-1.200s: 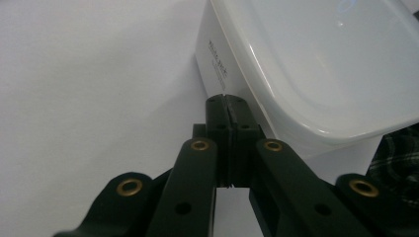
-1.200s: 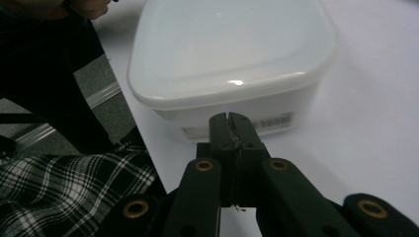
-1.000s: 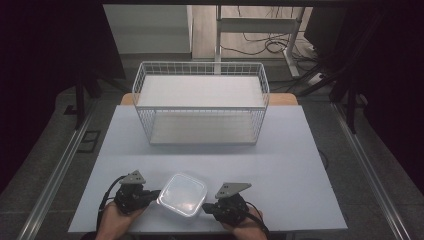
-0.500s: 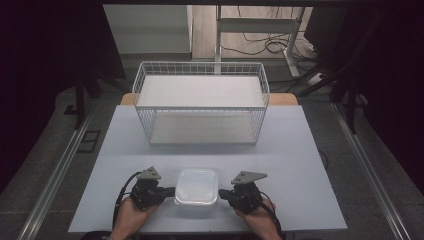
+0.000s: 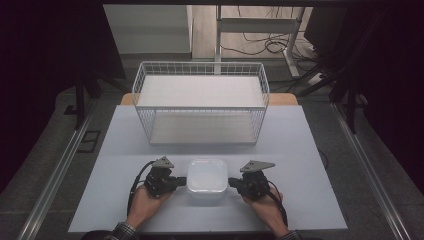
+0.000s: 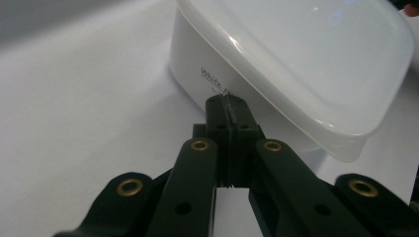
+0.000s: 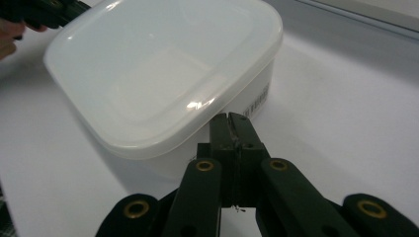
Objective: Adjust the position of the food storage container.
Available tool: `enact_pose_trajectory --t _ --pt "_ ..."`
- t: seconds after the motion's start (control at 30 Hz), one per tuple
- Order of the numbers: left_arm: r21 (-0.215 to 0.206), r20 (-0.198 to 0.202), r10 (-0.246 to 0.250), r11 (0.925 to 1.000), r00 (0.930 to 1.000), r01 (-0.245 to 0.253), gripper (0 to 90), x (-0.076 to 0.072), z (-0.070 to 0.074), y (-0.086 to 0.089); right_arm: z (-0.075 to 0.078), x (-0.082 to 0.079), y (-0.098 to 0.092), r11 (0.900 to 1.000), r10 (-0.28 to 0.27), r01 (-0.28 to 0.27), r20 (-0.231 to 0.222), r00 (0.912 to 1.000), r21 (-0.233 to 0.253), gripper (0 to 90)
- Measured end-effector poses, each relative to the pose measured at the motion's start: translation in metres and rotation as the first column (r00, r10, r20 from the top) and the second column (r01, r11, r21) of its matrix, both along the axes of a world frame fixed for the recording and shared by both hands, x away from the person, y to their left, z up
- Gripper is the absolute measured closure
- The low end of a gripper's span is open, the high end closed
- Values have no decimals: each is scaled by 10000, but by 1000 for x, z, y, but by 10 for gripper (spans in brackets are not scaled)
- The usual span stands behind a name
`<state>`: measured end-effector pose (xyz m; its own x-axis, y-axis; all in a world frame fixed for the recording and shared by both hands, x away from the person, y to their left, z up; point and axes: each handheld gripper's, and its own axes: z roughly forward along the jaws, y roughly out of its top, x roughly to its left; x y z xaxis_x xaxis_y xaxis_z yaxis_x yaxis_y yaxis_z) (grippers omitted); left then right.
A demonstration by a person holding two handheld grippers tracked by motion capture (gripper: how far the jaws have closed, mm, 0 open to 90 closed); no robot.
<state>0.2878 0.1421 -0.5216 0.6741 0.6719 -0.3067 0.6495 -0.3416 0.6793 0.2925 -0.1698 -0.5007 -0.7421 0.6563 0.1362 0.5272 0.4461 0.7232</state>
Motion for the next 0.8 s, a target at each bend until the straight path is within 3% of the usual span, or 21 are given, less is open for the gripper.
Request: enact_pose_trajectory --t 0.13,0.23,0.4,0.57,0.67,0.8 --pt "-94 176 52 9999 9998 -51 880 -1 3 4 0 3 -2 9999 153 -153 -17 9999 52 890" --pt "-46 534 254 9997 9982 -252 761 -5 8 14 5 -1 -4 9995 215 -204 421 9989 -255 832" --pt "43 1191 192 9998 9927 -199 512 -16 11 27 11 -5 -17 9987 77 -23 1047 9945 -513 612" --pt "-1 1468 -120 9999 9891 121 283 -23 8 30 13 -8 -32 9973 53 51 1407 9900 -733 427" --pt "101 1654 -36 9999 9862 20 118 -27 6 31 13 -9 -37 9943 296 -101 1836 9825 -1059 267" --pt "187 1692 112 9997 9855 -146 34 -28 2 35 8 -10 -41 9922 556 -328 1918 9799 -1202 101"
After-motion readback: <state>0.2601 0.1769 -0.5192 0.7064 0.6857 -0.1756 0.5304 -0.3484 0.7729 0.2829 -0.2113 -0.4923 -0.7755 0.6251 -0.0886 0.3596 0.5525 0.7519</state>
